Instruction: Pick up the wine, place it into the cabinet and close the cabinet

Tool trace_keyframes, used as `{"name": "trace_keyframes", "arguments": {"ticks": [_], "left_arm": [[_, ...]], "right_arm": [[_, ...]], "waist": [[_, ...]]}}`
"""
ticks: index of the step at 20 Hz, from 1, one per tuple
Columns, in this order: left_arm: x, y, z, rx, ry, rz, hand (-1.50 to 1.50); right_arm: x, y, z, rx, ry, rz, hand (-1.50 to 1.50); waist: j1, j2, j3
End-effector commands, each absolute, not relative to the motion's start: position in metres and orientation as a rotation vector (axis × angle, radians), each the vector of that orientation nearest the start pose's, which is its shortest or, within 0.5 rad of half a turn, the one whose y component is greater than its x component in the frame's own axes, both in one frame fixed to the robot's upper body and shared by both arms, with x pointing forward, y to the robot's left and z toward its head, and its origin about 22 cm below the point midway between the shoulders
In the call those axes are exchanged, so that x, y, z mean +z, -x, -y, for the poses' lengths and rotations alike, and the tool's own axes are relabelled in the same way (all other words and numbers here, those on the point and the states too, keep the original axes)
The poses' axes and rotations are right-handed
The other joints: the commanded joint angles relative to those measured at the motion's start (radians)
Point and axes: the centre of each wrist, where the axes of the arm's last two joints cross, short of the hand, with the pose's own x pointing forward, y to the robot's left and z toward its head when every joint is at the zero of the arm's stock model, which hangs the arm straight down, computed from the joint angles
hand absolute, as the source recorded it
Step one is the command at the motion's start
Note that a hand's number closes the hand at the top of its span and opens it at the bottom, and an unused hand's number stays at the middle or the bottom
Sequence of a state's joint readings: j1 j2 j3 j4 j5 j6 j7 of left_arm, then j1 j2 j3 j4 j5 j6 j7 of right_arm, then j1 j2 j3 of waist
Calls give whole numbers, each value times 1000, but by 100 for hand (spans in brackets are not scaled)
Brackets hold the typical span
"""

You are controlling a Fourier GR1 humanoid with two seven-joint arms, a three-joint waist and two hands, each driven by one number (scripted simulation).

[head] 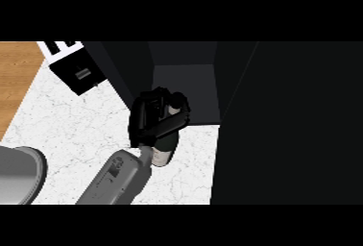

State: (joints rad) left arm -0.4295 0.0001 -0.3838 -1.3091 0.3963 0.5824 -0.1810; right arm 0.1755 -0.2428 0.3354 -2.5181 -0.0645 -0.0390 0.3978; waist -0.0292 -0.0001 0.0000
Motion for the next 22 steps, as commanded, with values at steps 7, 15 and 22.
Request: {"name": "trace_keyframes", "arguments": {"ticks": [7, 15, 22], "left_arm": [[-2, -323, -84, 187, 104, 1662, 150], [-28, -333, -97, 275, 123, 1626, 150], [-22, -354, -91, 304, 100, 1599, 150]], "right_arm": [[203, -92, 208, 291, -347, 1929, -150], [201, -93, 213, 289, -327, 1939, -150], [195, -90, 217, 288, -318, 1922, -150]], "waist": [[-1, 3, -1], [1, 3, 0], [-11, 4, 0]]}}
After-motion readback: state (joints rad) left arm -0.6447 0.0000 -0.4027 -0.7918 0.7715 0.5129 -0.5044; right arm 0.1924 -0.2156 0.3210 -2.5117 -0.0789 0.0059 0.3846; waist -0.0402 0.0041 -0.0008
